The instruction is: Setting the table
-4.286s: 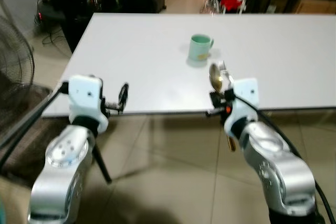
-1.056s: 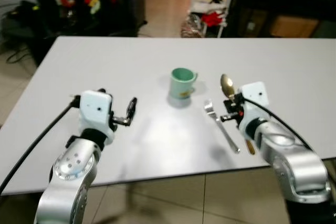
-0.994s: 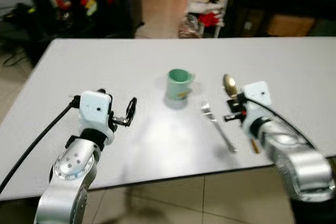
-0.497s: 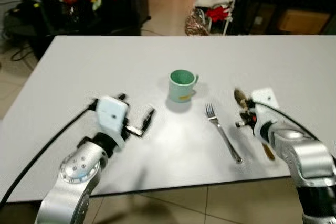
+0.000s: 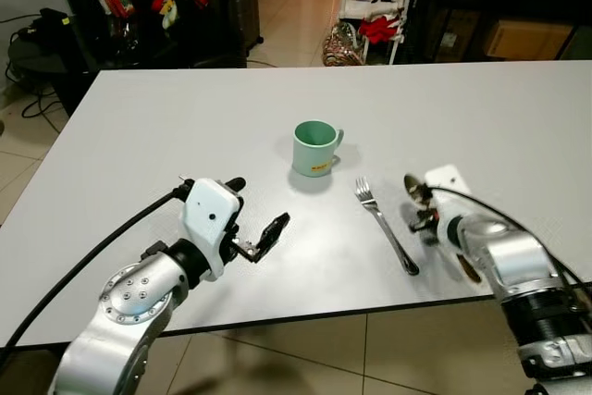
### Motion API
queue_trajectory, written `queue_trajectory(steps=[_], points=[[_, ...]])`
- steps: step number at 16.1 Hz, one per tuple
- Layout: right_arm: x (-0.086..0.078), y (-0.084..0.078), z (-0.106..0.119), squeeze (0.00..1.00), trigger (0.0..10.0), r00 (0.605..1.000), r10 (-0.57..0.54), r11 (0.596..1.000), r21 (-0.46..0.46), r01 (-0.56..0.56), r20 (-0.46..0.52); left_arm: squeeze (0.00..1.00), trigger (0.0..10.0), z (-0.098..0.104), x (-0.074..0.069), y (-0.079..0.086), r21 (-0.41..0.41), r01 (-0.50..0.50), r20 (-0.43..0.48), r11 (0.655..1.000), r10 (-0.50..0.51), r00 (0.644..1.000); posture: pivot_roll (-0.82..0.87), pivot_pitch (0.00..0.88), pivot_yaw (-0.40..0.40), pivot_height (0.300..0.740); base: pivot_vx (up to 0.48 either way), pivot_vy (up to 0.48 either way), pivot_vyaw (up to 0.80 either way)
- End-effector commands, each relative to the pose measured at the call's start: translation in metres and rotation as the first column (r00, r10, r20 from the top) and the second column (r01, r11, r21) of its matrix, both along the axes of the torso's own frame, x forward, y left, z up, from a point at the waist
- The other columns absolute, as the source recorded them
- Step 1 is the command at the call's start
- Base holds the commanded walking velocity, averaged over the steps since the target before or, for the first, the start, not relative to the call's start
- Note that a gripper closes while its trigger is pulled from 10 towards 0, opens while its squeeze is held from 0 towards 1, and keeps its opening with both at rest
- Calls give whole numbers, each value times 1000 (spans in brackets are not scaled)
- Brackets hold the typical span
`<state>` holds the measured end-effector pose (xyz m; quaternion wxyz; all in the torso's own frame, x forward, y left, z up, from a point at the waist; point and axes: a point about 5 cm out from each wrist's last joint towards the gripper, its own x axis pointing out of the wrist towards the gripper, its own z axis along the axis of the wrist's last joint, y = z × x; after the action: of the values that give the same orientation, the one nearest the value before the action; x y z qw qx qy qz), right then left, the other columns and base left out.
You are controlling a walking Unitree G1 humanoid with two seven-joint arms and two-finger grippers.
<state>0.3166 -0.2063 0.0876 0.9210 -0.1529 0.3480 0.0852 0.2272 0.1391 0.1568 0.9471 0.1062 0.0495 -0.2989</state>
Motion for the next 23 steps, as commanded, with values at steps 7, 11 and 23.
queue_trajectory(steps=[7,11,23], points=[[18,10,-3,0,10000,998,58,998,-4,-58,19,0,10000,4,0,0,9,32,0,999,-32,999,-83,0,-8,740,0,0,0],[22,14,-7,631,10000,998,52,999,4,-52,18,0,10000,4,-1,0,13,39,-3,999,-39,999,-81,0,-10,740,0,0,0],[21,24,4,1000,10000,997,33,995,87,-39,65,0,10000,5,-2,6,43,38,-7,998,-38,999,-59,0,-5,740,0,0,0]])
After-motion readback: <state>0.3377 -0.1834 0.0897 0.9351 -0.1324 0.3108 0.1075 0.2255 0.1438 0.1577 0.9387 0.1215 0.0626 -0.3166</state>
